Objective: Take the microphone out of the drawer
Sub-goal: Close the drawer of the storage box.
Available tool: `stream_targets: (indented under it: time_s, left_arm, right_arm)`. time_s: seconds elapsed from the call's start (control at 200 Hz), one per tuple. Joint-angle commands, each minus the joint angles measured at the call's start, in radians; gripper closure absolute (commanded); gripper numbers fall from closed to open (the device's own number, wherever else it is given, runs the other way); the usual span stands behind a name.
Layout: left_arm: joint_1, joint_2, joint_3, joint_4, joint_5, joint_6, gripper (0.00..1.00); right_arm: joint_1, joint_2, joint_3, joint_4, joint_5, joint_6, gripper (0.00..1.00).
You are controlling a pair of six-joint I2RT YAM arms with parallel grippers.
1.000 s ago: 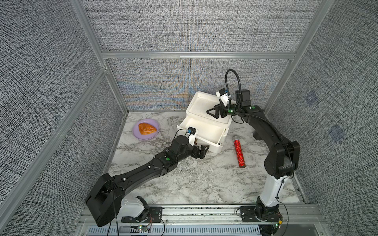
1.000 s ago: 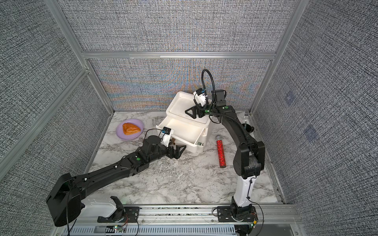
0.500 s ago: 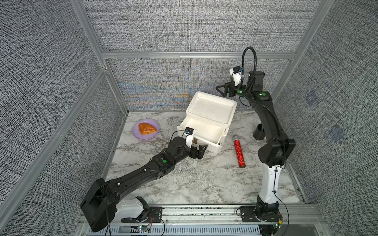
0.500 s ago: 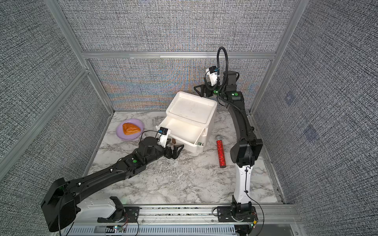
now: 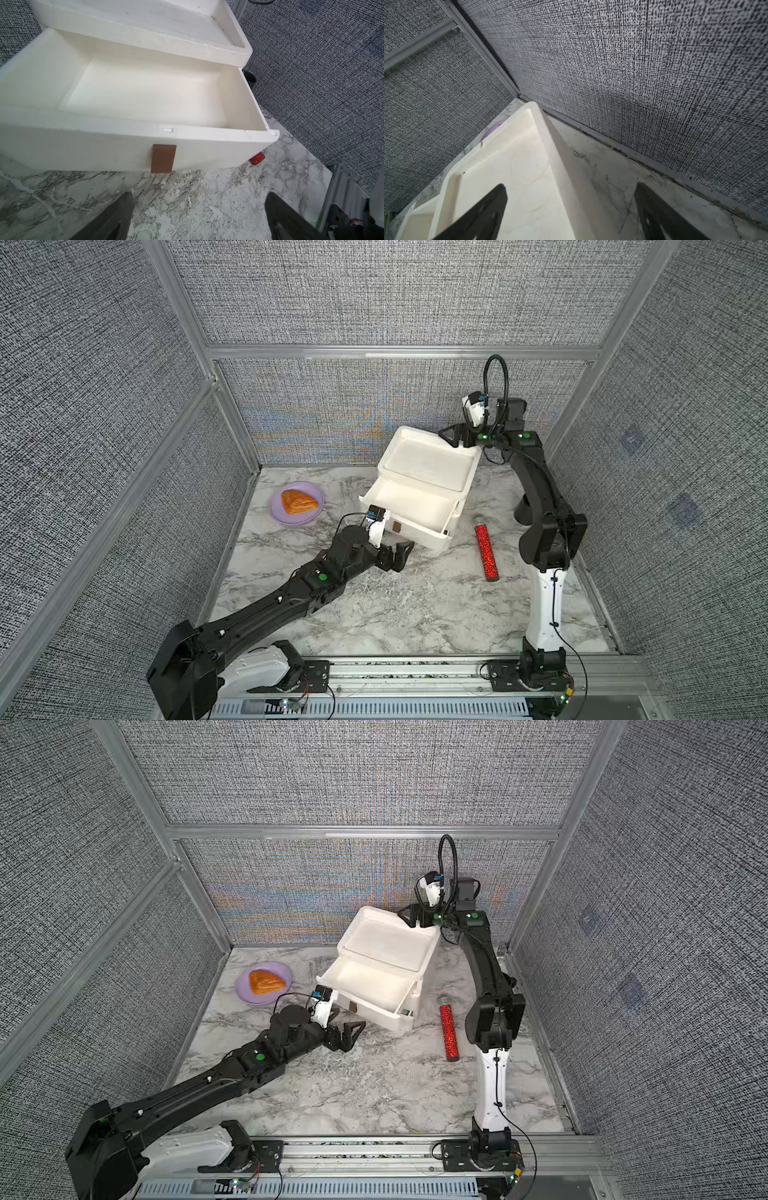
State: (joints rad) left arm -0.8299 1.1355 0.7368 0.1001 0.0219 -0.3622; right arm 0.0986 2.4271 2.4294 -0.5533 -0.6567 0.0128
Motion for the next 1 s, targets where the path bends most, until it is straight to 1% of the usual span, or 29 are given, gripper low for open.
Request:
stream_targets:
  time_s: [0.0,0.245,0.435,0.571,0.746,0.996]
  left_arm:
    - [0.0,-0.014,-0.007,-0.019,-0.016,0.021,0.0]
    - [0.0,-0.013,-0.015,-0.021,-0.011,0.02,0.0]
    - [-0.002,0.013,-0.009,-0.003,-0.009,0.021,0.0]
    - [-0.002,0.04,-0.001,0.023,-0.016,0.017,0.0]
    - [-0.007,0.07,0.0,0.086,-0.054,0.014,0.0]
    - [-0.027,0.163,0.038,0.146,-0.069,0.027,0.0]
  right_arm:
    - [0.001,0.005,0.004,-0.075,0.018,-0.066,0.02]
    - [0.018,-0.002,-0.001,-0.191,0.061,-0.189,0.02]
    - [0.061,-0.002,-0.016,-0.249,0.111,-0.277,0.02]
    - [0.083,-0.011,-0.044,-0.256,0.117,-0.299,0.02]
    - [0.097,-0.035,-0.096,-0.261,0.109,-0.322,0.02]
    - [0.115,-0.077,-0.163,-0.258,0.089,-0.354,0.02]
